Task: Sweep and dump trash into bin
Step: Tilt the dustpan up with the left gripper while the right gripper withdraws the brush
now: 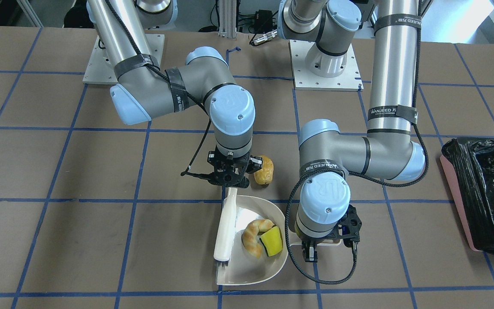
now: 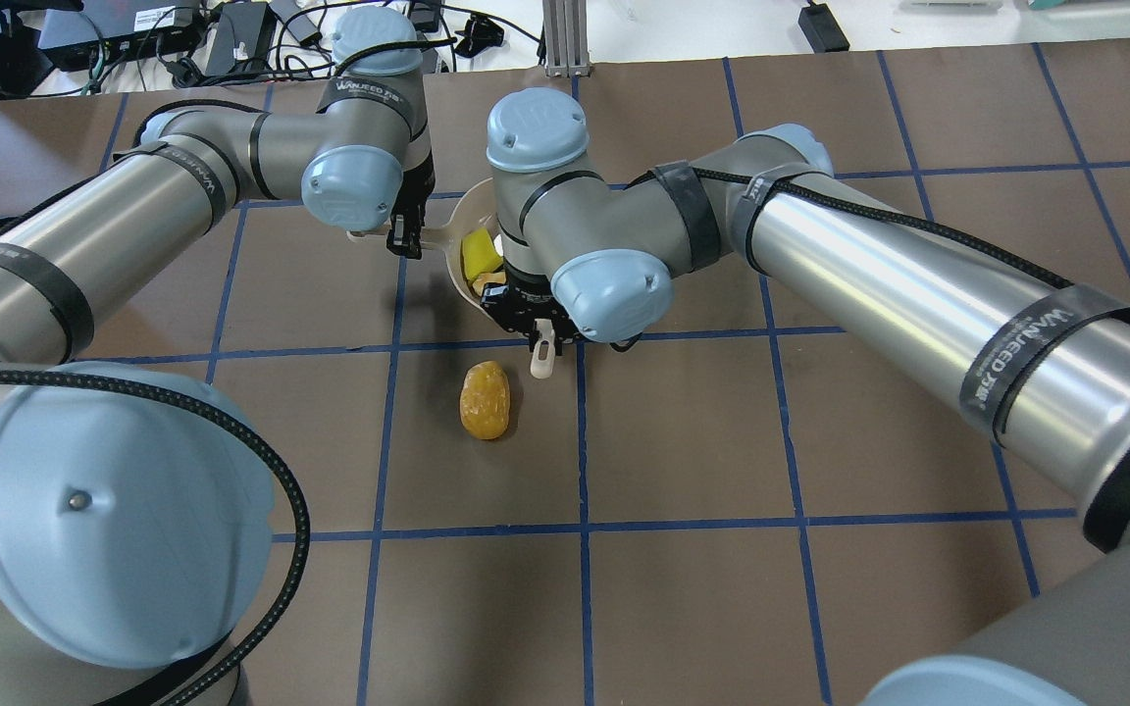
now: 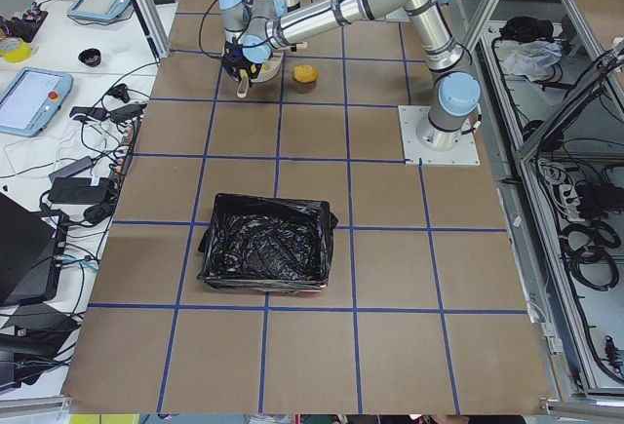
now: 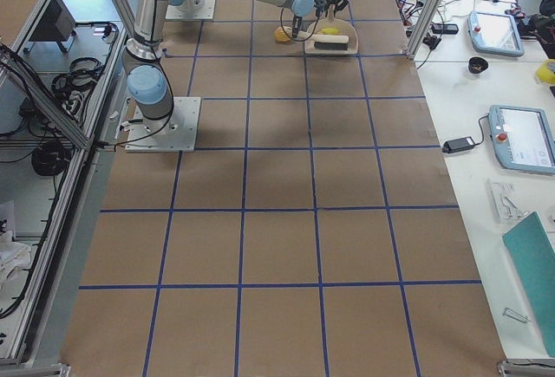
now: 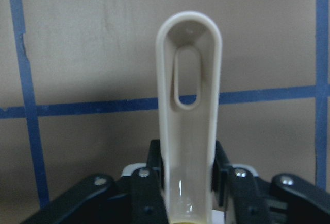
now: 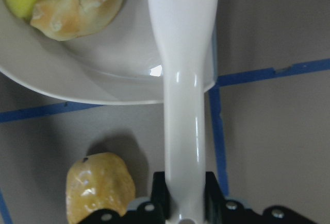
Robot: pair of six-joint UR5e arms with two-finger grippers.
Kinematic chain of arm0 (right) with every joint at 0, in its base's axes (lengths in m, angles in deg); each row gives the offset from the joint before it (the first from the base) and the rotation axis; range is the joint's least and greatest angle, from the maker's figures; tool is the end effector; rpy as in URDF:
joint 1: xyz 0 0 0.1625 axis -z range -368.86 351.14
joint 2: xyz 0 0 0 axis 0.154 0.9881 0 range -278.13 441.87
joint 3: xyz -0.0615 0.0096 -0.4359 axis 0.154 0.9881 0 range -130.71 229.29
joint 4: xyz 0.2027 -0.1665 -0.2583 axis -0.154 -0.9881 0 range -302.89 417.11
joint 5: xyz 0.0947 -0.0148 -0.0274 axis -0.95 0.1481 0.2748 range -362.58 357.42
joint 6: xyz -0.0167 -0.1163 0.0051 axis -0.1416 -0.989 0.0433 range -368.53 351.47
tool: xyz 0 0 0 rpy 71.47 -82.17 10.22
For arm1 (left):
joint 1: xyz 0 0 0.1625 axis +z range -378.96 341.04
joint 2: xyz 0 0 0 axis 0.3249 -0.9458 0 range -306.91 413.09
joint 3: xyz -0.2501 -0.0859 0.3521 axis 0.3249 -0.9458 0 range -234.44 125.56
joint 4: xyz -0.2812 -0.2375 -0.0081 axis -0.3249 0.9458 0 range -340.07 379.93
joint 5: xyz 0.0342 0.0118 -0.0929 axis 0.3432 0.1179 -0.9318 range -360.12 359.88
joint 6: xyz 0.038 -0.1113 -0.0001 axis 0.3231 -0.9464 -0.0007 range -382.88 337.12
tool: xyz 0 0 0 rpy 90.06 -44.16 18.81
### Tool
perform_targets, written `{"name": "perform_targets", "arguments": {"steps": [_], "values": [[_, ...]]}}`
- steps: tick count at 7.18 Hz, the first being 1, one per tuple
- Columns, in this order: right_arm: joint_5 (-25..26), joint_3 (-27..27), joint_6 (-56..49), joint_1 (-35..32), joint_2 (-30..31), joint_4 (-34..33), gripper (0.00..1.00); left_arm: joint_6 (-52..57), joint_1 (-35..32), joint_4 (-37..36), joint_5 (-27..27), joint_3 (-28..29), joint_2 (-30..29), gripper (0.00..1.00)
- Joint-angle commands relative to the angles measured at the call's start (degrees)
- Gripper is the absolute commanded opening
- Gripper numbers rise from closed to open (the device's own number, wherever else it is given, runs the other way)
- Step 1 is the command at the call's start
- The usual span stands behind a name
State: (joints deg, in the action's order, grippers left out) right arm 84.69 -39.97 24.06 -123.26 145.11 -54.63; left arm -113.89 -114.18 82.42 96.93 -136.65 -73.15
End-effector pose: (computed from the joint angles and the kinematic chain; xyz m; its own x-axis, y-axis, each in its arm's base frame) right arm 0.3732 -0.4865 0.2805 -0.9895 0.1443 0.0002 0.1437 0.9857 0.0884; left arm -0.1783 -0.6463 0.2358 -0.0736 -0.9972 -0.0143 -0.9896 0.0748 -0.1230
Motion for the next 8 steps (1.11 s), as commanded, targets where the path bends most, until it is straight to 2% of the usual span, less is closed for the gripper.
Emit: {"name": "perform_targets", "arguments": {"steps": [1, 4, 5, 6, 8], "values": [[5.7, 0.4, -4.8, 2.6, 2.2, 6.4, 0.0, 2.2, 2.6, -0.3, -1.1, -0.1, 0.6, 0.0], [5.9, -1.5, -12.5, 10.0, 6.6, 11.6, 0.0, 3.5, 4.8, 2.4, -0.5, 1.0, 4.2, 0.0], [4.8, -4.1, -12.6, 10.9, 8.6, 11.3, 0.0, 4.5, 7.3, 4.6, -0.8, 1.3, 6.6, 0.0], [4.0, -6.7, -15.1, 12.5, 10.0, 10.7, 0.0, 6.7, 8.8, 10.1, -0.5, 1.9, 8.8, 0.0], [3.9, -11.3, -16.6, 13.9, 14.2, 10.8, 0.0, 13.3, 13.1, 14.1, 1.2, 0.6, 13.4, 0.0]]}}
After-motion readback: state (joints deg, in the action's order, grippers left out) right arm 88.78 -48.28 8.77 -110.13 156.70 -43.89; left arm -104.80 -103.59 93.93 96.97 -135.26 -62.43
